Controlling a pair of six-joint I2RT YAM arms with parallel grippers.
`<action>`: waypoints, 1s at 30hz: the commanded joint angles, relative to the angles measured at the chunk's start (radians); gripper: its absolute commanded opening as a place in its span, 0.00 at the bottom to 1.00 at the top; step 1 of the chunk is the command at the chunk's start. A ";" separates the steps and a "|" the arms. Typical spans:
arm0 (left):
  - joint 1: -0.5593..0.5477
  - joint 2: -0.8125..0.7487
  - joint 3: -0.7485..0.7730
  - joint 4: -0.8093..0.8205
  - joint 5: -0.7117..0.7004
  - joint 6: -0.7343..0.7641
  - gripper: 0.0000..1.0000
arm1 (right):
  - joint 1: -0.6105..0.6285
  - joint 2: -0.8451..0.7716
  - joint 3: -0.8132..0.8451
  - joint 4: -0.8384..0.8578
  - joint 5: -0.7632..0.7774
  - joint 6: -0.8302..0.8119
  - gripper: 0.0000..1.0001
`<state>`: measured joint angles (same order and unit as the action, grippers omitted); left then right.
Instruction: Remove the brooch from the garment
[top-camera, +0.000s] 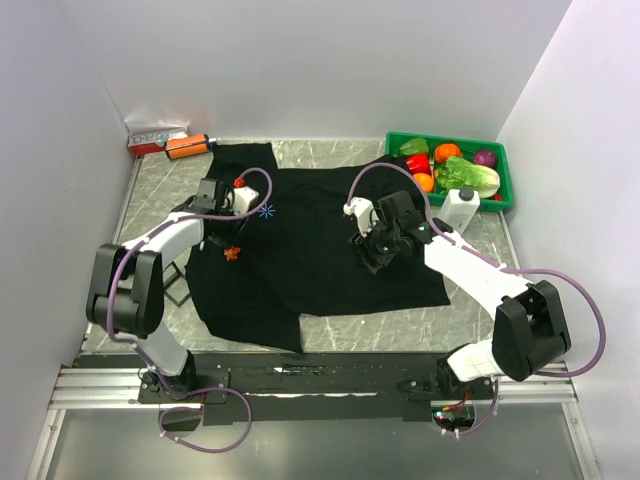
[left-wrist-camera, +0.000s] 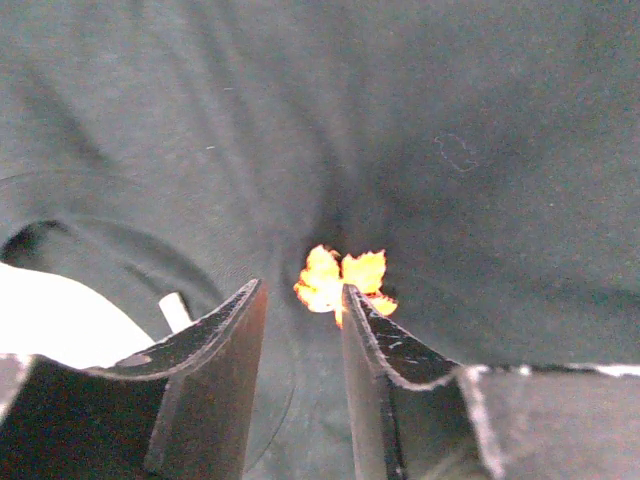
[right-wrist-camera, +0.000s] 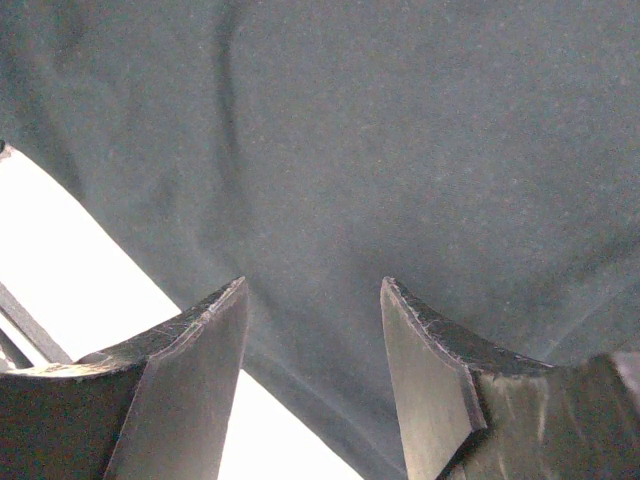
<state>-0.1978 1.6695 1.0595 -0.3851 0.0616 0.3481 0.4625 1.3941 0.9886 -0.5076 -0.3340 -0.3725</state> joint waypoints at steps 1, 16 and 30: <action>-0.002 -0.079 -0.030 -0.015 -0.049 -0.035 0.40 | 0.002 0.011 0.019 0.037 -0.008 0.000 0.63; -0.011 0.028 0.037 -0.055 -0.002 -0.141 0.60 | 0.007 0.049 0.065 0.040 -0.028 0.015 0.63; -0.011 0.116 0.062 -0.072 0.014 -0.181 0.51 | 0.008 0.043 0.045 0.040 -0.033 0.012 0.63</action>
<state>-0.2043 1.7760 1.1065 -0.4458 0.0692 0.1989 0.4652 1.4425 1.0115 -0.4934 -0.3534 -0.3637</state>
